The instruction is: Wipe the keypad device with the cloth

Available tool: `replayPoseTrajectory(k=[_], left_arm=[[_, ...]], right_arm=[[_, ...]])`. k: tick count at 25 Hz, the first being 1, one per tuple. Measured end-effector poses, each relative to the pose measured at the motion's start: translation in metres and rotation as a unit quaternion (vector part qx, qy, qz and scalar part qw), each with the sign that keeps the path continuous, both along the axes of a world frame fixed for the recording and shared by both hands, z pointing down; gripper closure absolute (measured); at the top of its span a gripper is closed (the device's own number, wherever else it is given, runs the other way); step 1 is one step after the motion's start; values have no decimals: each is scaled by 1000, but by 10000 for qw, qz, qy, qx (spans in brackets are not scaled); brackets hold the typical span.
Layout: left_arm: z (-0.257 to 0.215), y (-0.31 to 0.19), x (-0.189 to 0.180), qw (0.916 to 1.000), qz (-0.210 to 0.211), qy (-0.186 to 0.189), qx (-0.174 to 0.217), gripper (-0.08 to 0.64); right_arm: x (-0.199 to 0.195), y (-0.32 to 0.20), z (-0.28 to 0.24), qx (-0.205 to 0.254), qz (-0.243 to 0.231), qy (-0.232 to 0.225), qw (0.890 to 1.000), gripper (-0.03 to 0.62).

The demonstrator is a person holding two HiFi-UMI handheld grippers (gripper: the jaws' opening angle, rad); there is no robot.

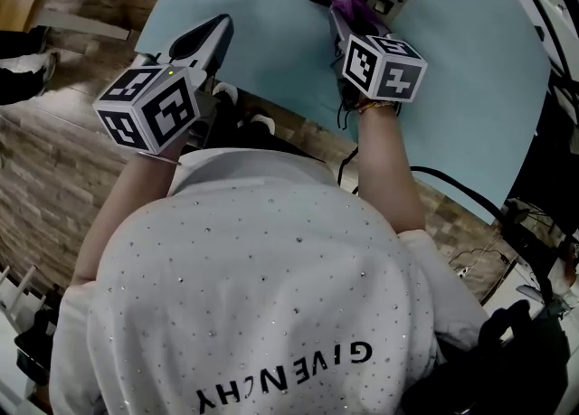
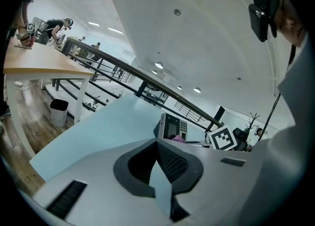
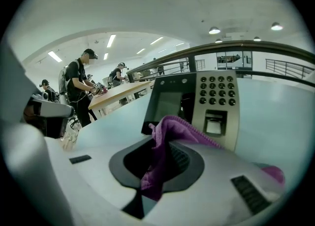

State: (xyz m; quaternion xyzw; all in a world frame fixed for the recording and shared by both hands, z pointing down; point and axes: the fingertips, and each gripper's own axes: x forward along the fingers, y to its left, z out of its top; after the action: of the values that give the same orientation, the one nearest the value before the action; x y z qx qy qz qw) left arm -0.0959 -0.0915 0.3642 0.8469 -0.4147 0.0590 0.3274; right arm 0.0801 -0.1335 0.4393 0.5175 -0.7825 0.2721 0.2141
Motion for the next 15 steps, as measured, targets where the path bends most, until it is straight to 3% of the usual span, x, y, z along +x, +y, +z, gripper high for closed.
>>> replayPoseTrajectory(k=[15], left_arm=[[0,-11,38,9992,378,35,87,560]], right_arm=[[74,6,4,-68,1020,-390,9940,552]])
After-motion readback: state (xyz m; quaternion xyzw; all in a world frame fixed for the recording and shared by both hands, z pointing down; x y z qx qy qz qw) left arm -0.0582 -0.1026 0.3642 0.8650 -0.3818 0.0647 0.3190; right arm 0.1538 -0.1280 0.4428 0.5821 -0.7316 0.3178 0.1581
